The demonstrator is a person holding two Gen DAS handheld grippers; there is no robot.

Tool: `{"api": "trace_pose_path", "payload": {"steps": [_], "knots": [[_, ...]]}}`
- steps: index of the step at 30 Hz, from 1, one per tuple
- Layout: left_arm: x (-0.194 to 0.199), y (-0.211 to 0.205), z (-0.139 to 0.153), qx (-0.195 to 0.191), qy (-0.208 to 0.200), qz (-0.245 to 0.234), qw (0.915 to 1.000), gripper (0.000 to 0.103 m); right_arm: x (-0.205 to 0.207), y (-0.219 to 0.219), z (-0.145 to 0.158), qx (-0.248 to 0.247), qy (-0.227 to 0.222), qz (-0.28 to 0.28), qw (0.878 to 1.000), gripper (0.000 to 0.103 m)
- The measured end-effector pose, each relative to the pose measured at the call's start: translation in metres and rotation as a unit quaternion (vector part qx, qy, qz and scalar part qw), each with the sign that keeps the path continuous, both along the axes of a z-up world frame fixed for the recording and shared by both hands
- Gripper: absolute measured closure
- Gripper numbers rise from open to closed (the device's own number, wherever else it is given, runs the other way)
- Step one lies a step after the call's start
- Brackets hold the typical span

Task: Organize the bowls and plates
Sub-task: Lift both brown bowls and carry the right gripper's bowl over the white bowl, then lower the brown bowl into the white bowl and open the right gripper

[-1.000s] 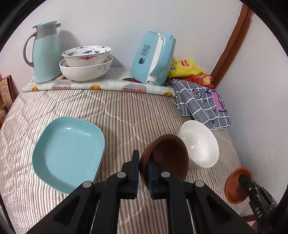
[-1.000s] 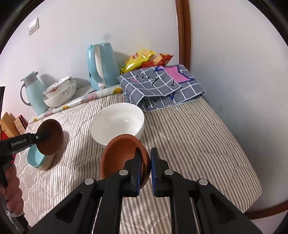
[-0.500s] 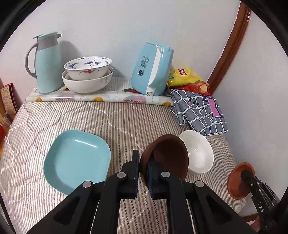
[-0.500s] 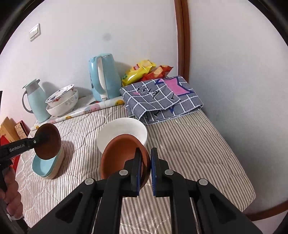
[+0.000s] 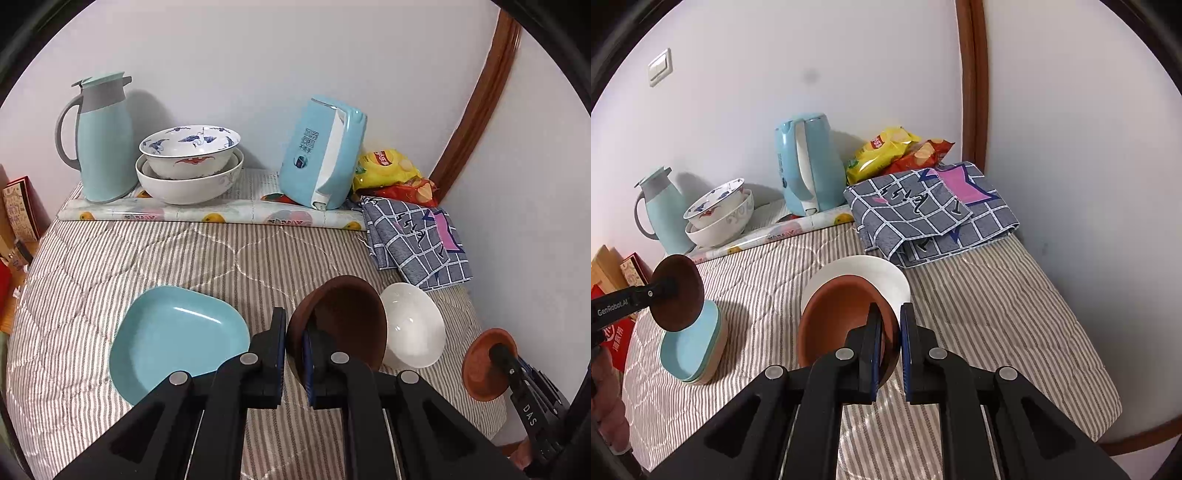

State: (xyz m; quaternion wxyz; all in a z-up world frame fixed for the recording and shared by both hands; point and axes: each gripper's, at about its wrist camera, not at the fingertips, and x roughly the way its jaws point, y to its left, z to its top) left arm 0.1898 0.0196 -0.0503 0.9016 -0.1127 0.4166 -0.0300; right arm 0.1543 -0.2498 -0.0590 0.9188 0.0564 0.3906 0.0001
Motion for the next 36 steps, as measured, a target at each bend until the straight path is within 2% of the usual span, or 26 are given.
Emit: {"api": "trace_pose_path", "payload": {"steps": [10, 36], "knots": [[0.021, 0.01, -0.011, -0.002, 0.011, 0.006, 0.9999, 0.094, 0.028, 0.014, -0.013, -0.005, 0.016, 0.007, 1.0, 0.093], [0.061, 0.005, -0.045, -0.002, 0.046, 0.002, 0.9989, 0.094, 0.099, 0.025, -0.079, -0.003, 0.08, 0.021, 0.997, 0.093]]}}
